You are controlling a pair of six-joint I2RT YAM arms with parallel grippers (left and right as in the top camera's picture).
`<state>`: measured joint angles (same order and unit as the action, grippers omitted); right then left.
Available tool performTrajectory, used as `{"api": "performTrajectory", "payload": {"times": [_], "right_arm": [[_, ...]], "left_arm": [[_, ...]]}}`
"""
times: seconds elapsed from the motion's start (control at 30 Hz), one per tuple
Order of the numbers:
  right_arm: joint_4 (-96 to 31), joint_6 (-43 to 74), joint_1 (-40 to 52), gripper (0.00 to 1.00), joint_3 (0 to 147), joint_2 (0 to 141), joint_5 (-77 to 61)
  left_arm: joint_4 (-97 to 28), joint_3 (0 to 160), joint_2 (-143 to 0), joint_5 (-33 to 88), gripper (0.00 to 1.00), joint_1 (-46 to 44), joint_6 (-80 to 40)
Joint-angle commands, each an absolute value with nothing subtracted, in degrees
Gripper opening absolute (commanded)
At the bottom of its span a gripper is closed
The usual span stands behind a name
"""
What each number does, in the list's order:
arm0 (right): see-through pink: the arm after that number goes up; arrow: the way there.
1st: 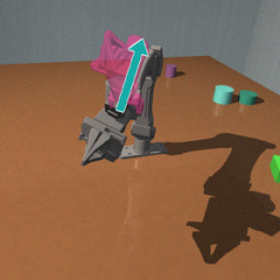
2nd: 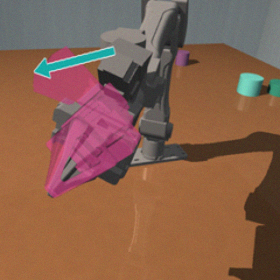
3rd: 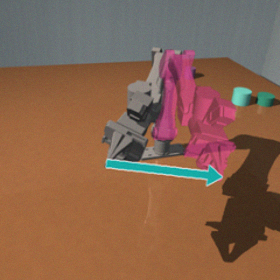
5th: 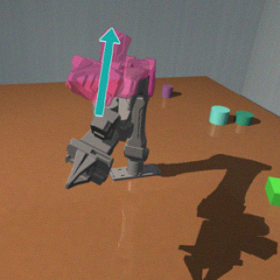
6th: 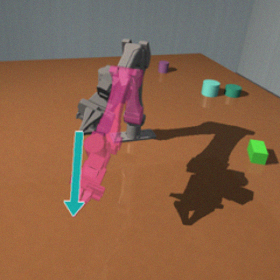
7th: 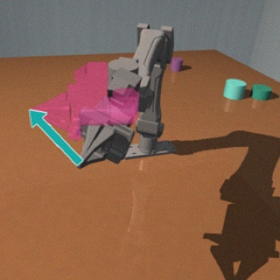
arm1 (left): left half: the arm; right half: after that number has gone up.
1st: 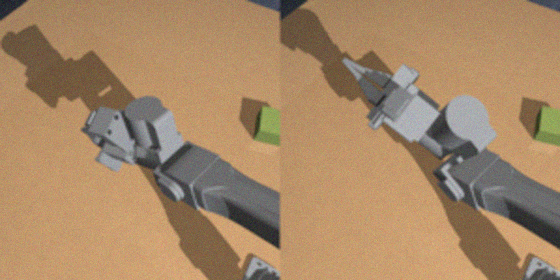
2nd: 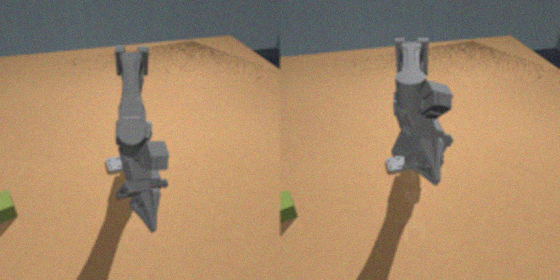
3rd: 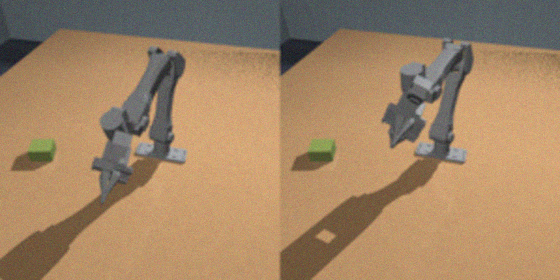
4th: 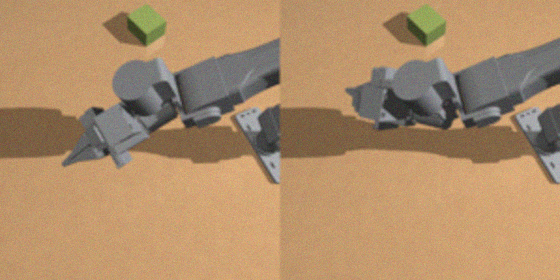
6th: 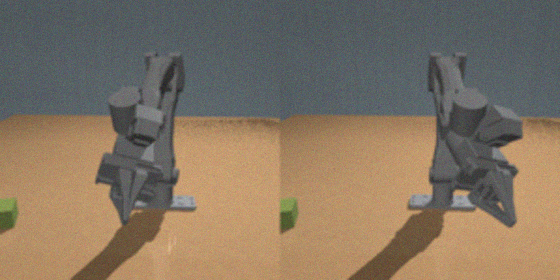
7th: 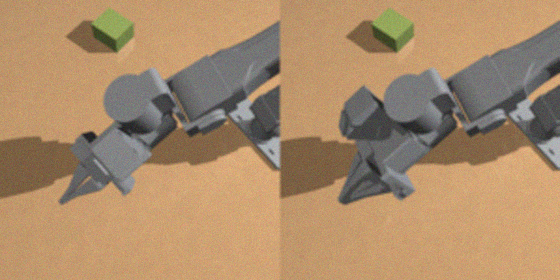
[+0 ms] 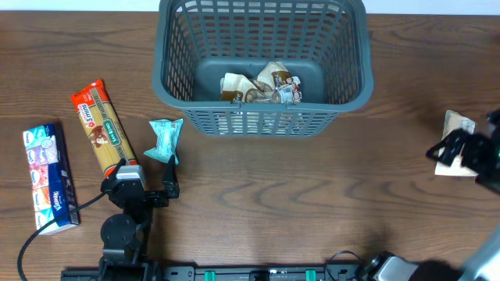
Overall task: Pack container
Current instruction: 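Move the right gripper to the cream pouch and grasp it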
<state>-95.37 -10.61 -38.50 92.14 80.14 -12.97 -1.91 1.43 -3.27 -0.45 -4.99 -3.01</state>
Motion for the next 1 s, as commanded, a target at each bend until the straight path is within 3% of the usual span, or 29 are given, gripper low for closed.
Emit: {"api": "performTrajectory", "payload": {"times": [0.0, 0.23, 0.7, 0.97], "right_arm": [[-92.33, -8.82, -37.71, 0.99, 85.73, 72.93, -7.03], [-77.32, -13.43, -37.8, 0.99, 73.17, 69.69, 2.13], [-55.61, -38.22, -37.8, 0.99, 72.34, 88.68, 1.19], [-45.1, -38.26, -37.95, 0.99, 72.34, 94.26, 0.86]], "left_arm": [[-3.9, 0.27, -3.27, -2.2, 0.98, -5.17, -3.36], [-3.9, 0.27, -3.27, -2.2, 0.98, -5.17, -3.33], [-3.9, 0.27, -3.27, -2.2, 0.99, -5.17, -3.36], [-3.92, 0.27, -3.27, -2.17, 0.98, -5.17, -3.77]]}}
